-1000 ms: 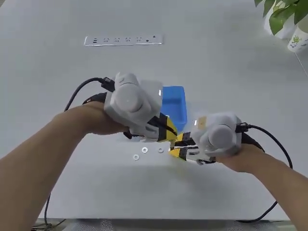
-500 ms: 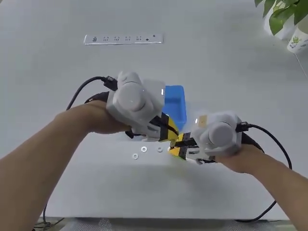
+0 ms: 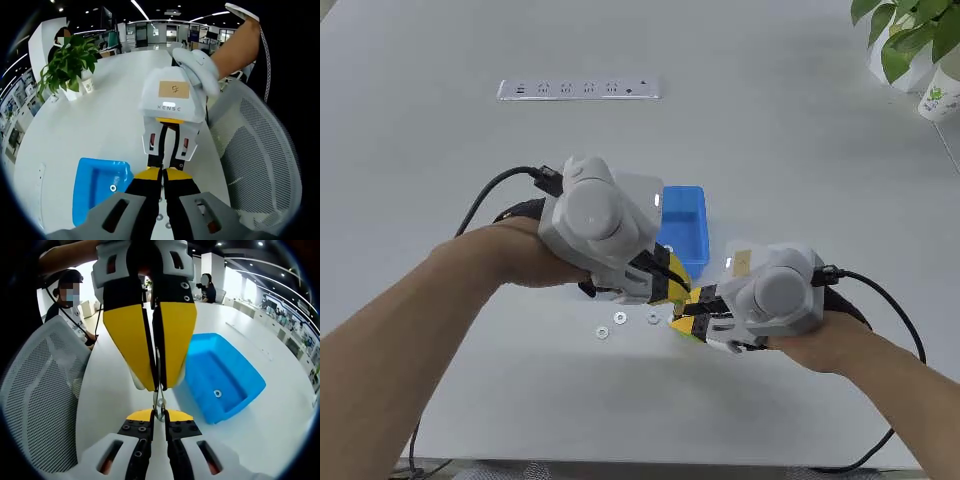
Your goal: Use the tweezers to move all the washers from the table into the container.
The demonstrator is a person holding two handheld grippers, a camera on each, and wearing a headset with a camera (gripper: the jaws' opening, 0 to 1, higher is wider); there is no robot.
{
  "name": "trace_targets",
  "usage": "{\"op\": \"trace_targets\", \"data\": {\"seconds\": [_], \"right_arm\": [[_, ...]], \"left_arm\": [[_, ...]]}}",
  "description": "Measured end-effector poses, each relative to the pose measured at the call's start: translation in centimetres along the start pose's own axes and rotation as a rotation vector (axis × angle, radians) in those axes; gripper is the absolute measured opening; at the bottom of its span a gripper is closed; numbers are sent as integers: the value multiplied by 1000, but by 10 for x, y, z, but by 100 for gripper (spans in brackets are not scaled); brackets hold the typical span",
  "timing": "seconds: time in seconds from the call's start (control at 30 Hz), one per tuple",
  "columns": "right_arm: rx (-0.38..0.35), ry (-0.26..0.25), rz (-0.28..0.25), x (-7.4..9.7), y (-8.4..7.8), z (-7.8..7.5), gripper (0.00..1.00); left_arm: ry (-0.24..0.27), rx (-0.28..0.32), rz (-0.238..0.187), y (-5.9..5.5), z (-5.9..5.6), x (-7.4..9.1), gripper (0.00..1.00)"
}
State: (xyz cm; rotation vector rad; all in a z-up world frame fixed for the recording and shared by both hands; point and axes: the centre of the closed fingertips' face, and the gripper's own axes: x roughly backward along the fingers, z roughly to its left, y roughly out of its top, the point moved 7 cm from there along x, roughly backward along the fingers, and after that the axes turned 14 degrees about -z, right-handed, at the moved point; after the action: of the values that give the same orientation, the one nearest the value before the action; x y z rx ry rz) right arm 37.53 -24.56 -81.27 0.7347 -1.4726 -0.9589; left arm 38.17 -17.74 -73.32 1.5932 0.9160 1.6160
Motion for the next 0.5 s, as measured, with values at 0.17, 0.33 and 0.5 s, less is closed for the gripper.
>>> {"op": "trace_targets", "data": {"seconds": [0.17, 0.33, 0.5], "right_arm": [[0, 7, -7, 6, 8, 2, 10], [-3, 8, -13, 13, 17, 4, 10], [4, 10, -12, 18, 27, 6, 10]], "left_arm": [[3, 7, -5, 8, -1, 6, 5], [0, 12, -5, 18, -4, 13, 5], [-1, 7, -3, 28, -6, 18, 5]]}}
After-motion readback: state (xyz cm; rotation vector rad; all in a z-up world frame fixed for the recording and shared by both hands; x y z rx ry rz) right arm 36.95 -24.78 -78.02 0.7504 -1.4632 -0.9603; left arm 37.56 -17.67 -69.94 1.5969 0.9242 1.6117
